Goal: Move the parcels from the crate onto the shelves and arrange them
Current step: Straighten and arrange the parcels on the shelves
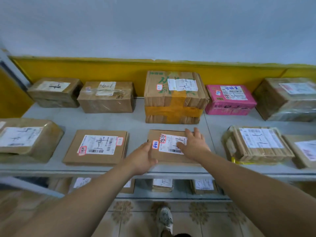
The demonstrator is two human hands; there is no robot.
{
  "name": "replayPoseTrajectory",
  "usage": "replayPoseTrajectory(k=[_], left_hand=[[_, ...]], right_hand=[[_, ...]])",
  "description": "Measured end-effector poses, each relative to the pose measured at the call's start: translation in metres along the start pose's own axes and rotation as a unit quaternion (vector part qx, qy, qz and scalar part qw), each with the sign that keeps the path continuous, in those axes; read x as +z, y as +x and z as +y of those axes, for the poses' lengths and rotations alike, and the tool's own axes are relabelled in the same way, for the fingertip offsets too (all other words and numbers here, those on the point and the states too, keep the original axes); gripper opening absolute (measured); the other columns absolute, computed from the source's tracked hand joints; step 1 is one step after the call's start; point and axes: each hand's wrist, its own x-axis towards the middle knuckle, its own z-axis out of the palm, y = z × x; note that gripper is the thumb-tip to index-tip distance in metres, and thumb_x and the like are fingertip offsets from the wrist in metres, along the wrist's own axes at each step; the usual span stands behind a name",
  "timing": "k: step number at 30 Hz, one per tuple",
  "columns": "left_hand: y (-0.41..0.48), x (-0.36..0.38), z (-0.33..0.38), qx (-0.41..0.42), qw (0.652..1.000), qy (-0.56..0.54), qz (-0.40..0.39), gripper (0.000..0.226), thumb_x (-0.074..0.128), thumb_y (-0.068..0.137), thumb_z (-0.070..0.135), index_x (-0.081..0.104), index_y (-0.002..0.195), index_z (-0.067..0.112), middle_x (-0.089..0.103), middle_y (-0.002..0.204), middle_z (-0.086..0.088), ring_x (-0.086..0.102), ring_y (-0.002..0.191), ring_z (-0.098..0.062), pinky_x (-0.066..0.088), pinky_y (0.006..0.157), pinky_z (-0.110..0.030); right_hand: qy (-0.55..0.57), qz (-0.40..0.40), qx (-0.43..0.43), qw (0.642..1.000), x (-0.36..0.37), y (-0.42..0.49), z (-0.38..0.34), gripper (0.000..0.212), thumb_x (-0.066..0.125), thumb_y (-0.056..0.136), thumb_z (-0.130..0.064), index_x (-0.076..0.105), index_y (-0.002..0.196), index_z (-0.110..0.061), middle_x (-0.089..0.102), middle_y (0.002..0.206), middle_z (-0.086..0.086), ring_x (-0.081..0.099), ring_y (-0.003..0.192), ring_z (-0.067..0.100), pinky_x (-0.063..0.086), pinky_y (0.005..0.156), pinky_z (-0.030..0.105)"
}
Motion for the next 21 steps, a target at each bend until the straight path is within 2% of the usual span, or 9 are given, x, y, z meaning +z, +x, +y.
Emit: replayPoseTrajectory(k=[4, 7, 11, 14, 16, 21], left_hand=[[-0.013, 0.012, -0.013, 0.018, 0.999, 0.049, -0.004, 0.070, 0.056, 0.095, 0.028, 0.019, 0.155, 0.023, 0.009, 0.163, 0.000, 0.016, 0.148, -0.014, 0.017, 0.116, -0.025], [-0.020, 0.013, -0.018, 0.009, 0.998, 0.054, -0.016, 0.073, 0.054, 0.096, 0.030, 0.013, 0.156, 0.020, 0.002, 0.164, -0.002, 0.015, 0.149, -0.019, 0.015, 0.117, -0.029], [-0.022, 0.004, -0.021, 0.008, 0.997, 0.069, -0.031, 0.077, 0.056, 0.094, 0.039, 0.014, 0.156, 0.021, 0.012, 0.162, -0.005, 0.021, 0.146, -0.025, 0.020, 0.119, -0.040], [-0.022, -0.007, -0.013, 0.026, 0.994, 0.098, -0.029, 0.077, 0.055, 0.096, 0.037, 0.010, 0.156, 0.021, 0.003, 0.163, -0.007, 0.007, 0.150, -0.025, 0.011, 0.120, -0.037], [-0.021, -0.015, -0.005, 0.055, 0.991, 0.120, -0.019, 0.075, 0.056, 0.096, 0.038, 0.013, 0.156, 0.023, 0.006, 0.163, -0.006, 0.006, 0.150, -0.024, 0.012, 0.120, -0.036], [-0.016, -0.028, 0.021, 0.120, 0.984, 0.129, 0.009, 0.063, 0.059, 0.090, 0.038, 0.035, 0.147, 0.030, 0.033, 0.154, -0.001, 0.031, 0.141, -0.022, 0.029, 0.115, -0.040]], right_hand=[[-0.026, -0.025, 0.004, 0.999, 0.023, -0.016, 0.002, 0.074, 0.047, 0.098, -0.054, 0.016, 0.157, -0.022, 0.002, 0.165, 0.011, -0.005, 0.152, 0.031, 0.017, 0.121, 0.047], [-0.047, -0.020, -0.002, 0.999, 0.022, -0.021, 0.000, 0.075, 0.047, 0.096, -0.056, 0.020, 0.157, -0.022, 0.007, 0.164, 0.011, 0.002, 0.152, 0.032, 0.018, 0.122, 0.047], [-0.064, 0.000, -0.018, 0.998, 0.001, -0.026, -0.002, 0.074, 0.048, 0.097, -0.055, 0.023, 0.157, -0.019, 0.009, 0.165, 0.013, 0.008, 0.151, 0.031, 0.017, 0.122, 0.045], [-0.079, 0.018, -0.023, 0.996, -0.024, -0.032, -0.001, 0.073, 0.045, 0.098, -0.055, 0.020, 0.157, -0.019, 0.010, 0.165, 0.012, 0.008, 0.152, 0.030, 0.018, 0.121, 0.045], [-0.078, 0.033, -0.017, 0.996, -0.040, -0.035, 0.003, 0.073, 0.044, 0.099, -0.054, 0.020, 0.157, -0.019, 0.012, 0.165, 0.011, 0.009, 0.151, 0.029, 0.018, 0.121, 0.045], [-0.086, 0.075, 0.021, 0.993, -0.072, -0.044, 0.032, 0.072, 0.045, 0.097, -0.055, 0.023, 0.157, -0.022, 0.017, 0.164, 0.008, 0.014, 0.151, 0.027, 0.019, 0.121, 0.046]])
